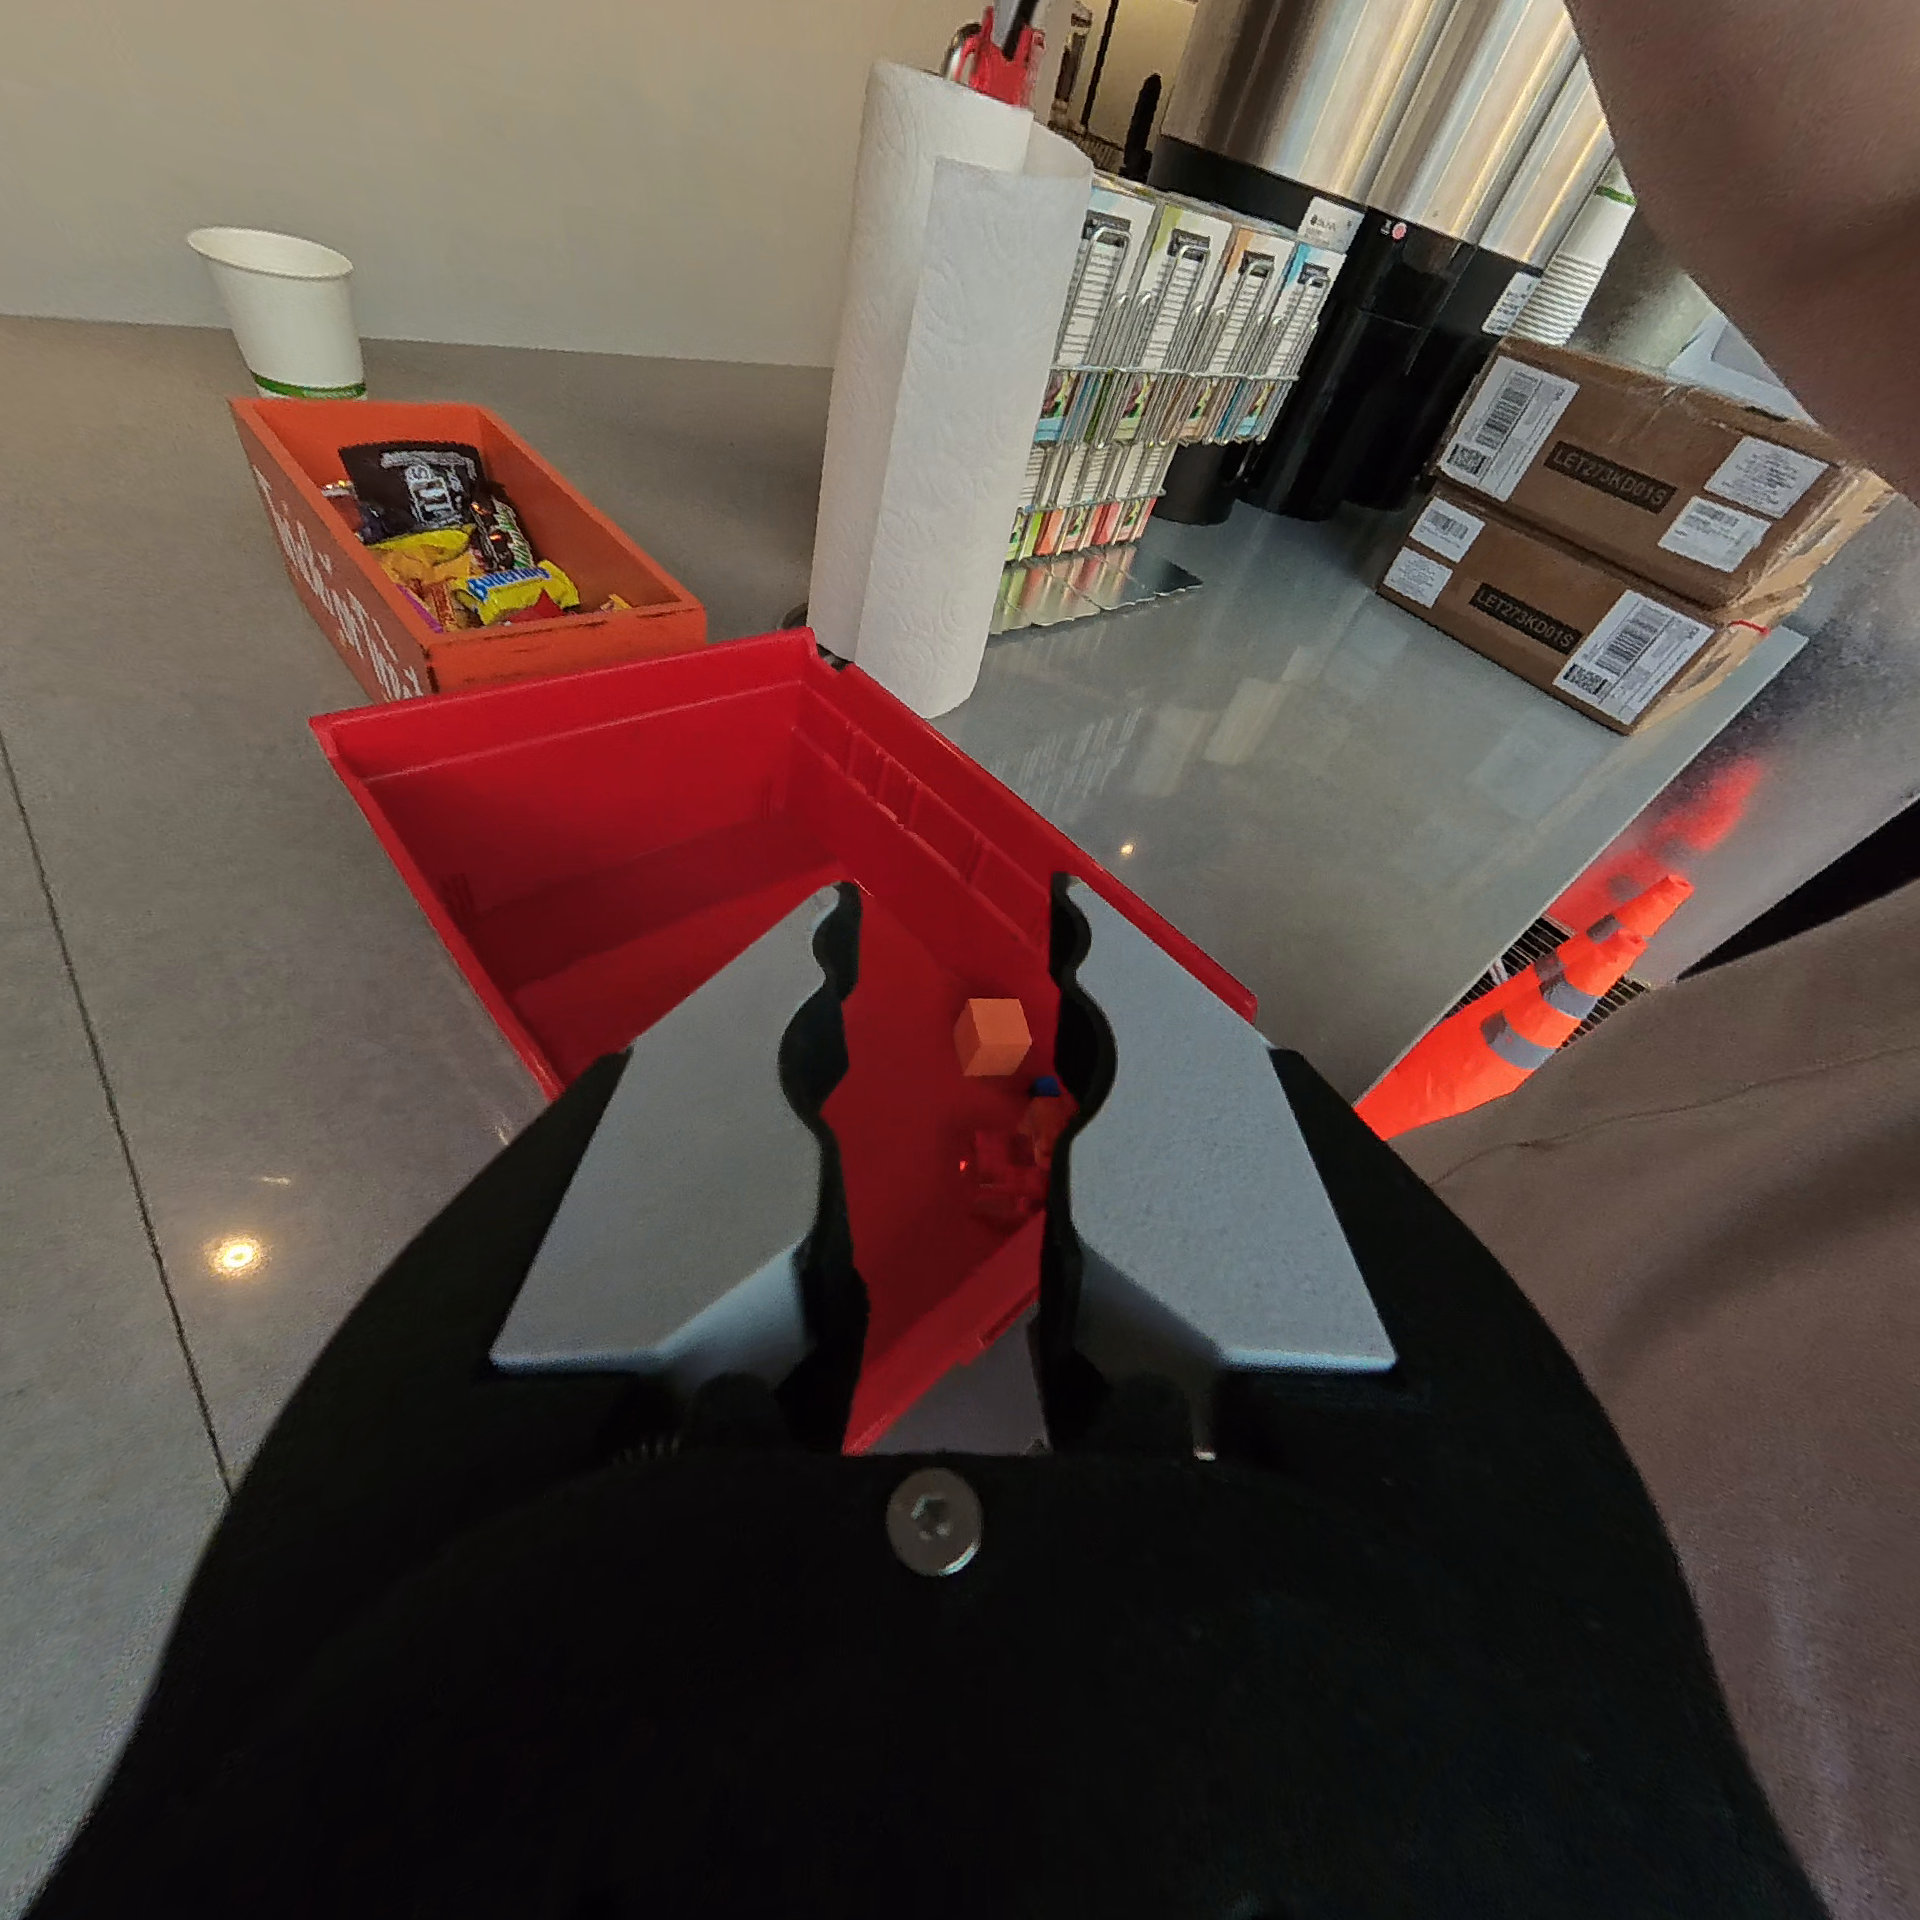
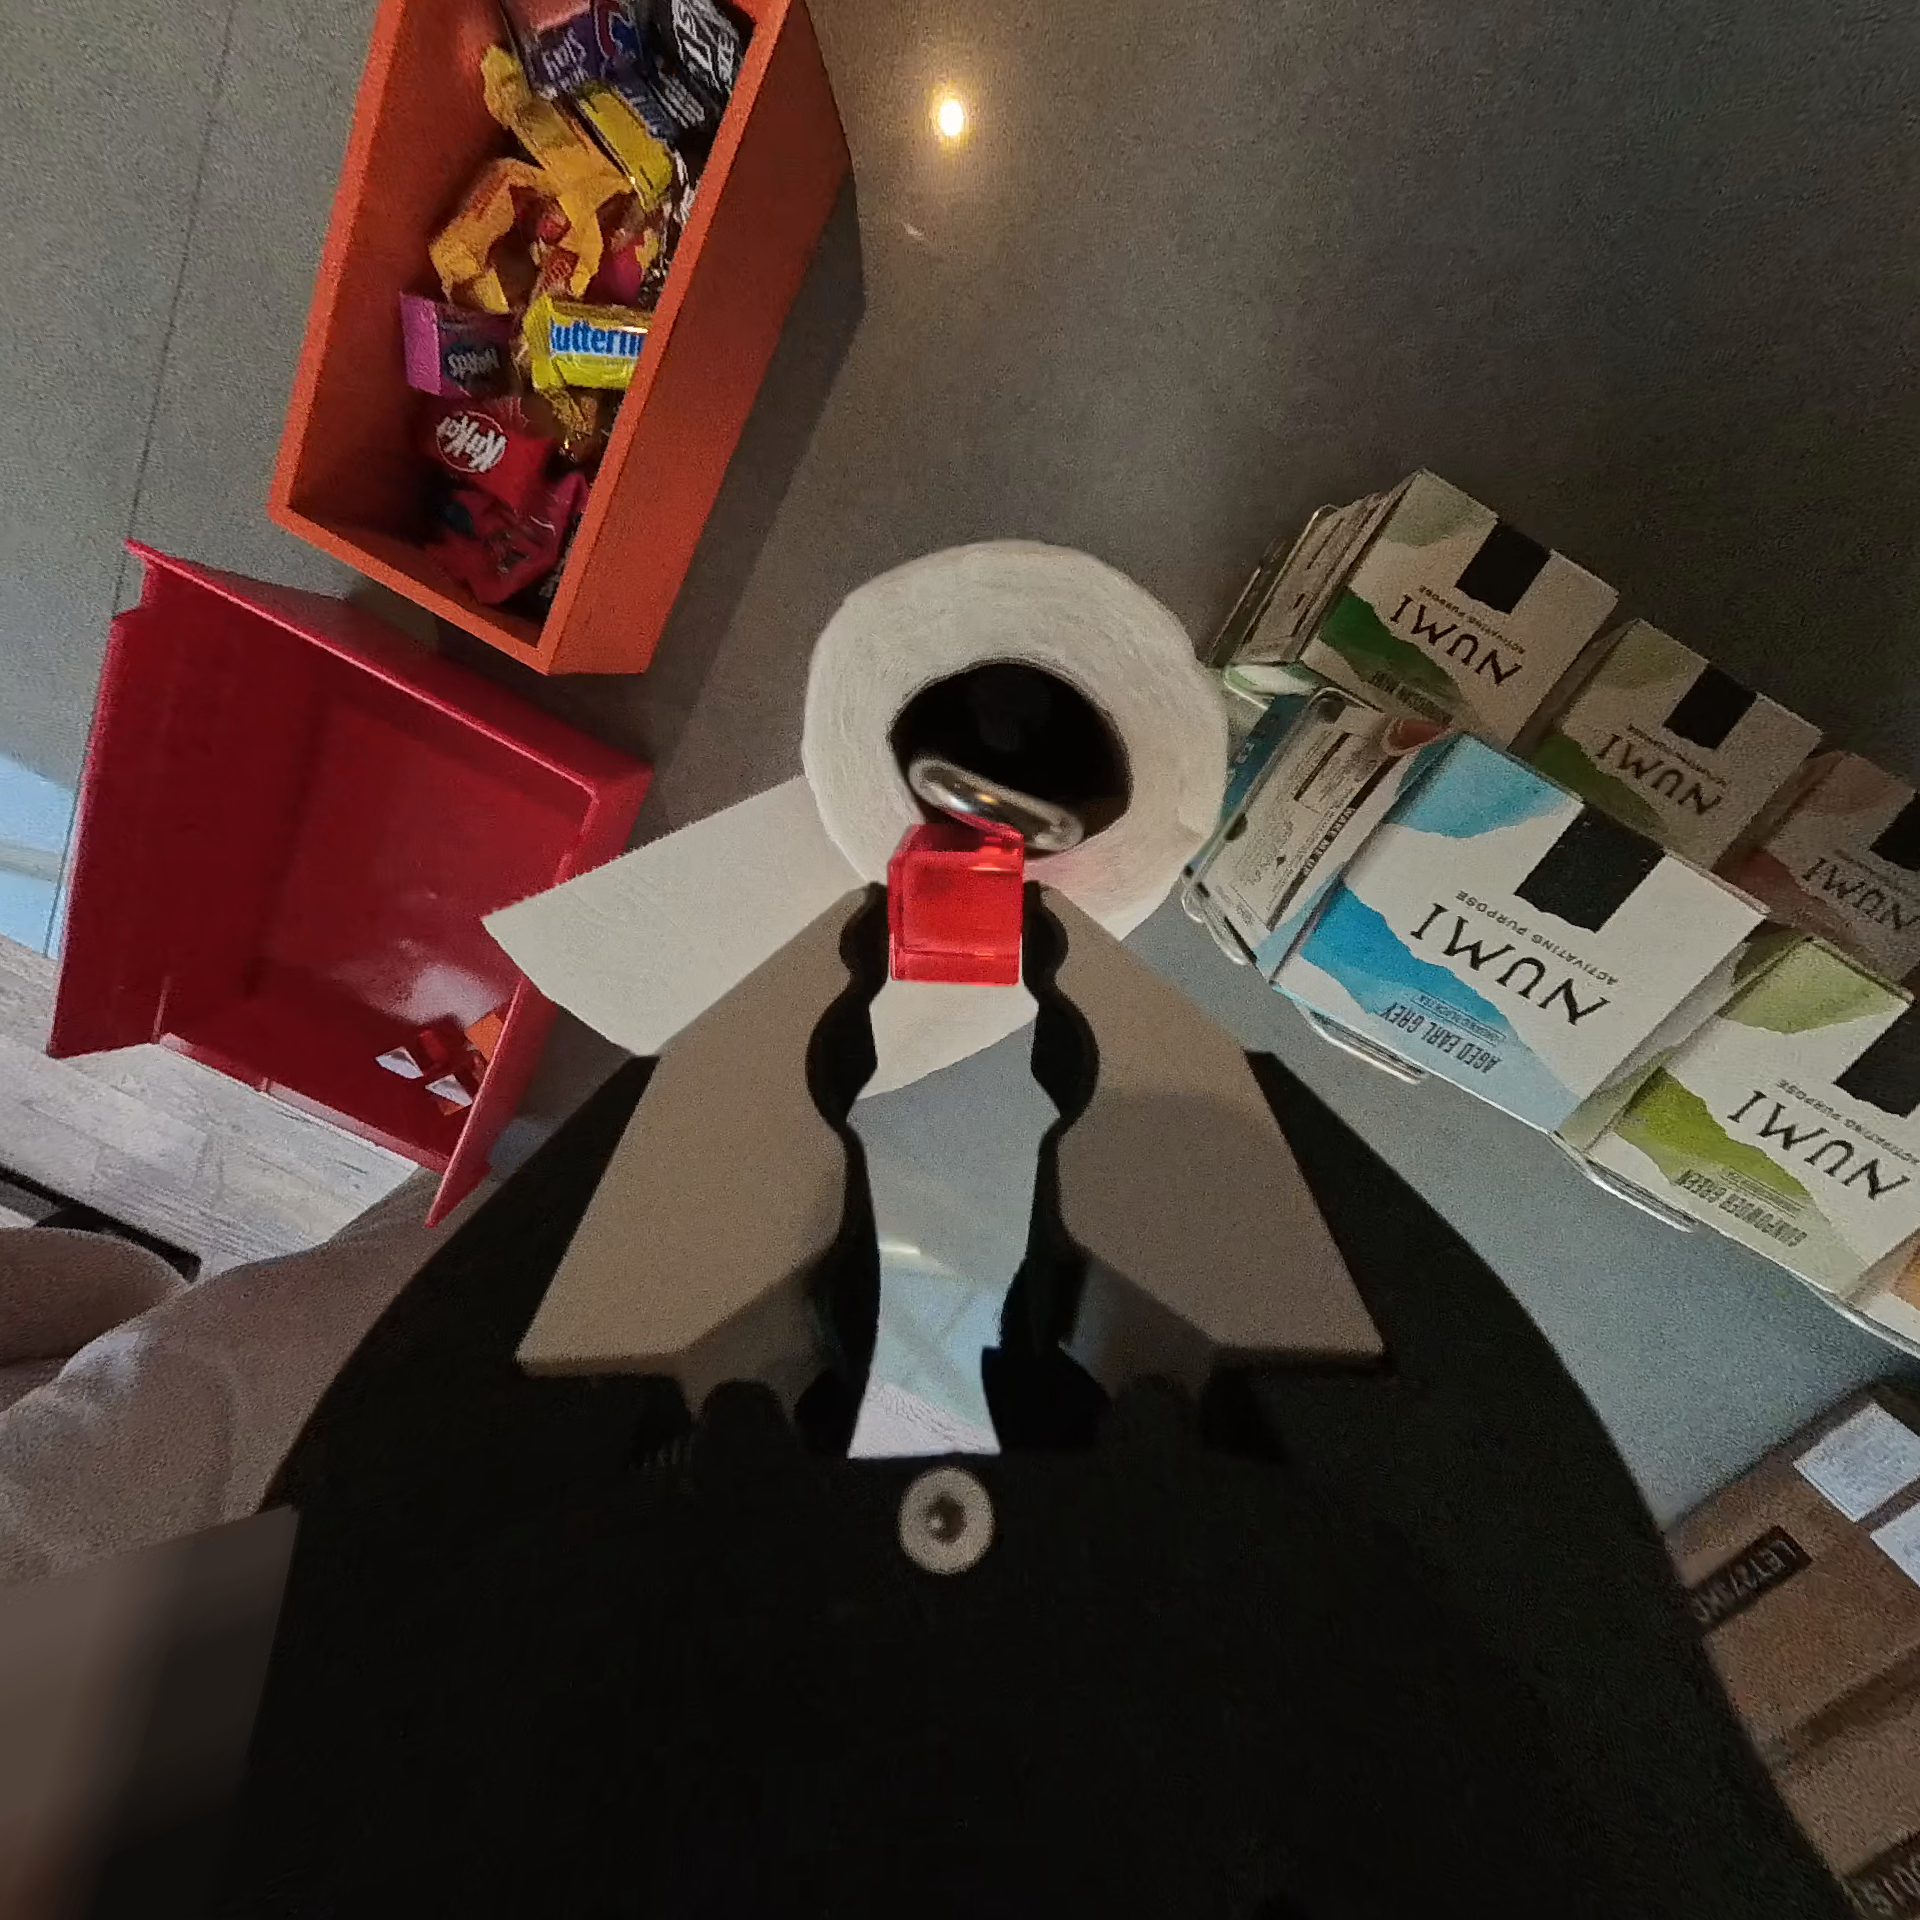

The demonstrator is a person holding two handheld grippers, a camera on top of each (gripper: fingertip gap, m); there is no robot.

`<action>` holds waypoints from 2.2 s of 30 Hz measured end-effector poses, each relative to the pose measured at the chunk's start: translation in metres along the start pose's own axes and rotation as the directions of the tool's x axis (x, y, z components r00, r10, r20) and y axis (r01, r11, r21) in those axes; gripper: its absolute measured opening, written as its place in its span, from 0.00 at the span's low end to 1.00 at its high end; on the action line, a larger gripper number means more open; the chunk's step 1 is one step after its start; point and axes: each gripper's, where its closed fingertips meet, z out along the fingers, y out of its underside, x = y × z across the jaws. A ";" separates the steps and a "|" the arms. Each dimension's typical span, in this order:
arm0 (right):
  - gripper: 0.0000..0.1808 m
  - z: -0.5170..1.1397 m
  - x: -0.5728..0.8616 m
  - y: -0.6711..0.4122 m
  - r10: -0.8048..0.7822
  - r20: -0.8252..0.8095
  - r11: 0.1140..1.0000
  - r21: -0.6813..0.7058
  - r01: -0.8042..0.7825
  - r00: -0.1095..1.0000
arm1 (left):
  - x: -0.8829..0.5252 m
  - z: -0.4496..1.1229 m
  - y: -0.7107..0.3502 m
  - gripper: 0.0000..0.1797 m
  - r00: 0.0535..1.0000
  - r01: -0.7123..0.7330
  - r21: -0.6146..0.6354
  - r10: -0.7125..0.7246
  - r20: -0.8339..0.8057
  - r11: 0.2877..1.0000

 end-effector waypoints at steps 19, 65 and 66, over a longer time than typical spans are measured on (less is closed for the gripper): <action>0.19 -0.026 0.004 0.051 -0.373 -0.380 0.741 0.427 0.518 0.847 | -0.001 0.010 0.000 0.29 1.000 -0.006 0.021 0.007 -0.020 1.000; 0.20 0.006 -0.011 0.025 -0.145 -0.163 0.765 0.607 0.215 0.976 | 0.014 0.041 0.017 0.27 0.999 0.003 -0.115 -0.009 -0.049 0.993; 0.20 0.003 -0.010 0.022 -0.134 -0.174 0.749 0.626 0.215 0.976 | 0.014 0.042 0.017 0.27 0.999 0.007 -0.115 -0.013 -0.052 0.993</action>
